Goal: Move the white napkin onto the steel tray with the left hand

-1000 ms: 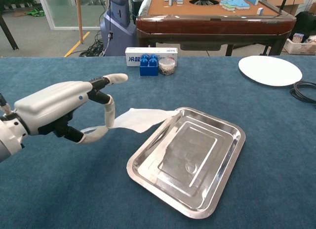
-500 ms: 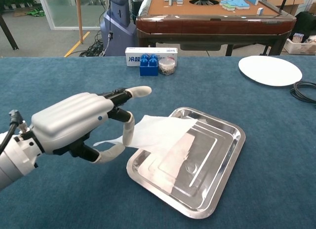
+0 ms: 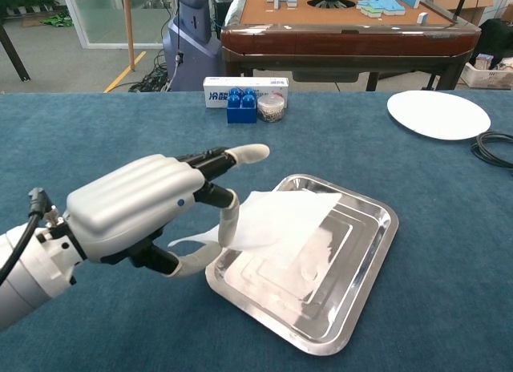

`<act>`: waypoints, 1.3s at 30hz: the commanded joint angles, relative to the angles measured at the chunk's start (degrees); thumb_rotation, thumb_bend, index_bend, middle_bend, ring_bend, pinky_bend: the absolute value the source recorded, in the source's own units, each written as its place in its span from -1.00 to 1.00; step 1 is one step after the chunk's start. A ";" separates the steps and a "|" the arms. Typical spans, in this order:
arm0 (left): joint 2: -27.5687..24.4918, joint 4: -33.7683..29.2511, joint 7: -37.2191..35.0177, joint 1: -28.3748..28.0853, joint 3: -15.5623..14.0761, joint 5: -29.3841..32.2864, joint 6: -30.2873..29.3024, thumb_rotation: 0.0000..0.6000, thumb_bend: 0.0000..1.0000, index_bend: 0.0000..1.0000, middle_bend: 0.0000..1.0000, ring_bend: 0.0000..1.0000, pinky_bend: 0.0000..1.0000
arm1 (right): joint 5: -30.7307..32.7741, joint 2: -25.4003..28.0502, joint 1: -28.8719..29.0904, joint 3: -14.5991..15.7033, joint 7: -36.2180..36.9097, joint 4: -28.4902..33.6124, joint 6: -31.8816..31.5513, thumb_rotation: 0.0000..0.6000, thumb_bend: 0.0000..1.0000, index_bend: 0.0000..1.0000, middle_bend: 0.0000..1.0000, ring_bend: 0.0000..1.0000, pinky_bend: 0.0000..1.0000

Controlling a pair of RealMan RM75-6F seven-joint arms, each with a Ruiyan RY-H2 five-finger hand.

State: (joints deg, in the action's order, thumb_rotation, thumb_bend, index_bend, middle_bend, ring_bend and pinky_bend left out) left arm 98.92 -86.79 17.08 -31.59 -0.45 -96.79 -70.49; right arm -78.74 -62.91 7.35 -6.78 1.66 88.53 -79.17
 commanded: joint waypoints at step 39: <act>3.47 -1.22 7.49 -1.09 0.97 4.71 6.22 1.00 -0.03 0.06 -1.00 -1.00 -0.74 | 0.59 0.12 0.08 -0.22 0.17 -0.11 0.36 1.00 -0.14 -0.10 -0.21 -0.43 -0.43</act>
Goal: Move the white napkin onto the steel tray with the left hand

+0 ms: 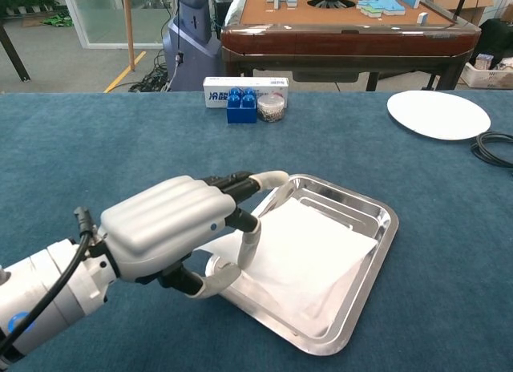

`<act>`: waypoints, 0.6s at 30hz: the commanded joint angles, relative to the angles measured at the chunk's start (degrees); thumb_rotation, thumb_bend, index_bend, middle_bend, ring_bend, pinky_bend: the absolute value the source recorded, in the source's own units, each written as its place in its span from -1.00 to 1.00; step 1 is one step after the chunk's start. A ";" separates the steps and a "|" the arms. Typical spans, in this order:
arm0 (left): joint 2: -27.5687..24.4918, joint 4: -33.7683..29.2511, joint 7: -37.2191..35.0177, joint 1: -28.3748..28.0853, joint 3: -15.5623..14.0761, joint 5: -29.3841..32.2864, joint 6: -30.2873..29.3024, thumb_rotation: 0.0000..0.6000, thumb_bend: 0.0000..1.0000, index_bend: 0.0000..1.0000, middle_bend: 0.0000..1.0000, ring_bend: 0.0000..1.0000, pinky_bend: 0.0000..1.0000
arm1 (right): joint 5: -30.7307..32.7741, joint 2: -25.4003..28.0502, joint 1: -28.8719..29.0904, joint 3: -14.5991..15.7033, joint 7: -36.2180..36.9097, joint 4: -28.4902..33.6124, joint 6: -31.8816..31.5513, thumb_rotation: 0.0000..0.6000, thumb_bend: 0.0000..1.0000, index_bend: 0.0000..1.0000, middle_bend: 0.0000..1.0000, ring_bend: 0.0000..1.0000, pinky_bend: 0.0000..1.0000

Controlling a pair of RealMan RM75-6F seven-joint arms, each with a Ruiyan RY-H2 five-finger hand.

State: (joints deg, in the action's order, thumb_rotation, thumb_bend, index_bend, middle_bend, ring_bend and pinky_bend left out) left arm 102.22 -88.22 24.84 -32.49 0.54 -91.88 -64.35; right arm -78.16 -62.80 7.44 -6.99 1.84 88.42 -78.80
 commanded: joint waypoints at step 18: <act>0.82 0.60 1.67 -1.03 0.47 1.42 1.33 1.00 -0.47 -0.59 -1.00 -1.00 -0.74 | -0.05 0.12 -0.06 -0.03 0.25 0.00 -0.12 1.00 -0.14 -0.10 -0.21 -0.43 -0.43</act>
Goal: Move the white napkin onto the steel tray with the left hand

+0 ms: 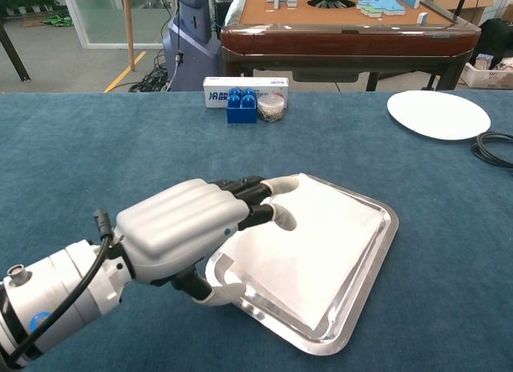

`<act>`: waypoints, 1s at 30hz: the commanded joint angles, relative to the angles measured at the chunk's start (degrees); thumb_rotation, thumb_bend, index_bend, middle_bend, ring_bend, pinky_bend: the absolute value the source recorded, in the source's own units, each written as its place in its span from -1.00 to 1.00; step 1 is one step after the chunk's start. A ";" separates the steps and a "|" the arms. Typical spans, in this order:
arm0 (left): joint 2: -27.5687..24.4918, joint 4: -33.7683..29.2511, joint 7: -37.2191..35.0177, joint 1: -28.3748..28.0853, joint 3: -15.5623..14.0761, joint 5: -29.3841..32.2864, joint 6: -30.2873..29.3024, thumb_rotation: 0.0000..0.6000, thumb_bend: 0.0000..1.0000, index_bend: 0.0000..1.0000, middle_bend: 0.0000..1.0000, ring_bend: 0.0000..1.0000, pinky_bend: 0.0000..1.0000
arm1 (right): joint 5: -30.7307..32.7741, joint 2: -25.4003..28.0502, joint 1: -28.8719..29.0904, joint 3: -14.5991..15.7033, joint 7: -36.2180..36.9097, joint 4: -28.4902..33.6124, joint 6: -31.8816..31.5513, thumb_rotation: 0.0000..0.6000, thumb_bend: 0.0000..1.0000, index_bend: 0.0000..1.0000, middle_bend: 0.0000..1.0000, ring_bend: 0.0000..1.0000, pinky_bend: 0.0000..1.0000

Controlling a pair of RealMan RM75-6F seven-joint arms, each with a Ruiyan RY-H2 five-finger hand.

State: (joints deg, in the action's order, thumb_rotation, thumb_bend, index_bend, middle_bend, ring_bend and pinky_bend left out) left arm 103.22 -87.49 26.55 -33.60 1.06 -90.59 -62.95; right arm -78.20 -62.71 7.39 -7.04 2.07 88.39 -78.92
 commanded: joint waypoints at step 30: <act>-10.61 -13.39 15.38 -8.96 2.59 19.58 15.15 1.00 0.42 -0.66 1.00 0.78 0.97 | 0.45 -0.11 0.23 -0.04 -0.28 -0.14 0.61 1.00 -0.14 -0.10 -0.21 -0.43 -0.43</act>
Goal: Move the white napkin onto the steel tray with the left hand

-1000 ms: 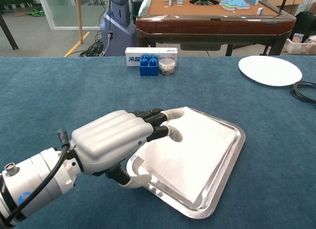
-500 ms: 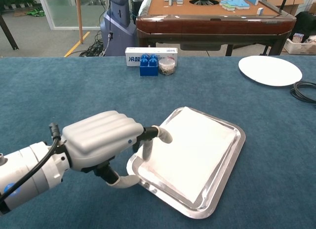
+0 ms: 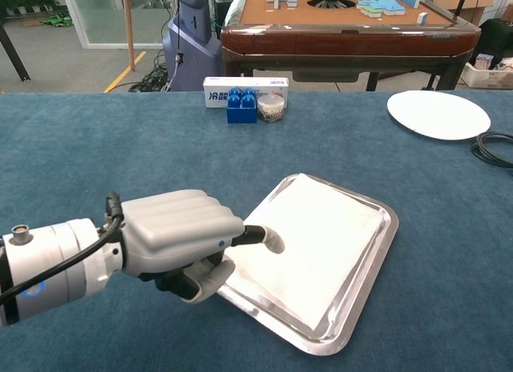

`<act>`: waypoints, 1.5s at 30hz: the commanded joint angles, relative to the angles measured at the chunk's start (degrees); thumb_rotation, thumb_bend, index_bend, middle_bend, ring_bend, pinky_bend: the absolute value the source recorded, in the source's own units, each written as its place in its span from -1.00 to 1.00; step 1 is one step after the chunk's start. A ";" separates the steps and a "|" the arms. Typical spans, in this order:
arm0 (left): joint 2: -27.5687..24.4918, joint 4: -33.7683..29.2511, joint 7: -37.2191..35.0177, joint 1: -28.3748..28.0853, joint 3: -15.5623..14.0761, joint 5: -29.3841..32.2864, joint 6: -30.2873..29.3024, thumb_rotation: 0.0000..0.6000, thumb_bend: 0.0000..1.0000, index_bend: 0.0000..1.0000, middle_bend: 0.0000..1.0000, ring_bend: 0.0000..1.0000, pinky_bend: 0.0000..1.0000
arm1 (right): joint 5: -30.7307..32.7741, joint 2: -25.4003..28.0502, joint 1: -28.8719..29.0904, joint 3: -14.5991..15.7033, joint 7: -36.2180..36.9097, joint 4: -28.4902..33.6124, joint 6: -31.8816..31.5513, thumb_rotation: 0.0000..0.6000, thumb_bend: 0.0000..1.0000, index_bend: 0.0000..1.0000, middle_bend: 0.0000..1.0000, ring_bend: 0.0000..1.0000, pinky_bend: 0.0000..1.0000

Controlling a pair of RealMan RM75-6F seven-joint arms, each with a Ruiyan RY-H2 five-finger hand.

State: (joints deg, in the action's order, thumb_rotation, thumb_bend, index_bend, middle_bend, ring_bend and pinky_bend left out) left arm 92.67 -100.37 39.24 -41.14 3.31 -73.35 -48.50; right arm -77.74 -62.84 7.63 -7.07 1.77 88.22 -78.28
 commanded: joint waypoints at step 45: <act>3.05 -4.33 12.59 -12.98 -4.26 25.24 -5.56 1.00 0.52 -0.56 1.00 0.79 0.96 | 0.31 0.19 0.00 -0.19 0.28 -0.02 0.03 1.00 -0.14 -0.10 -0.21 -0.43 -0.43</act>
State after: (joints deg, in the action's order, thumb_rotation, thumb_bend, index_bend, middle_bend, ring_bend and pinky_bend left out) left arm 95.73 -104.59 51.95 -54.03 -0.87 -47.99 -54.00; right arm -77.43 -62.65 7.63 -7.27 2.05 88.20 -78.25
